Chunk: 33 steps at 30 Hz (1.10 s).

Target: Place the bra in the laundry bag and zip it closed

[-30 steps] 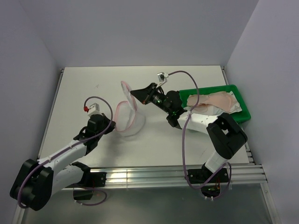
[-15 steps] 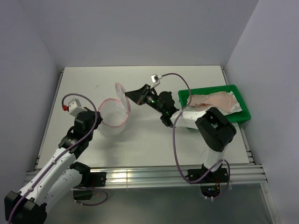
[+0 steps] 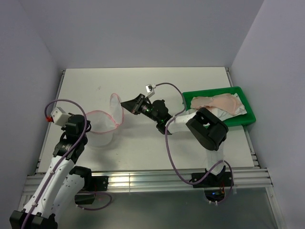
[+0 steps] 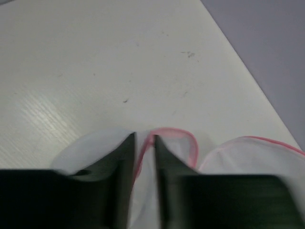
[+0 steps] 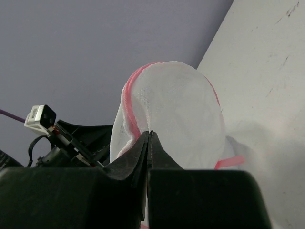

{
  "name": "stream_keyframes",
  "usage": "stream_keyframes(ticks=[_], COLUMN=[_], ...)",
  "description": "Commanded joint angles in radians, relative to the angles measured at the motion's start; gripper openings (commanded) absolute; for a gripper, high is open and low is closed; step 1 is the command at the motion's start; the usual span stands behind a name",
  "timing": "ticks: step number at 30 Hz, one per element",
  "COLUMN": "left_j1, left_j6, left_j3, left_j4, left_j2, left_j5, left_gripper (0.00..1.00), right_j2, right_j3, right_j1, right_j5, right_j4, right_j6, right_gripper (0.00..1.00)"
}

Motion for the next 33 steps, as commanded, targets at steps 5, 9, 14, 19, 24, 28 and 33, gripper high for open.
stream_keyframes(ticks=[5,9,14,19,24,28,33], left_j1=[0.073,0.073,0.071,0.069,0.068,0.068,0.068], left_j6=[-0.002,0.094,0.102,0.104,0.104,0.131,0.142], left_j3=[0.045,0.102,0.148,0.096,0.021,0.021,0.033], left_j4=[-0.059,-0.039,-0.030,0.014,0.025,0.018,0.037], left_j2=[-0.083,-0.152,-0.077,-0.051,-0.083,-0.097,-0.103], left_j5=[-0.007,0.141,0.552,0.651,0.576,0.524,0.565], left_gripper=[0.80,0.79,0.74,0.73,0.73,0.73,0.73], right_j2=[0.010,0.016,-0.004,-0.030,-0.070,-0.142,-0.305], right_j3=[-0.021,-0.032,-0.041,-0.053,-0.130,-0.182,-0.216], right_j1=[0.010,0.013,0.013,0.011,-0.019,-0.047,-0.079], right_j5=[0.006,0.019,0.042,0.068,0.095,0.110,0.194], right_j4=[0.067,0.067,0.043,0.012,0.001,-0.072,-0.250], right_j6=[-0.002,-0.005,-0.033,-0.057,-0.053,-0.112,-0.246], right_gripper=[0.01,0.02,0.03,0.07,0.51,0.75,0.78])
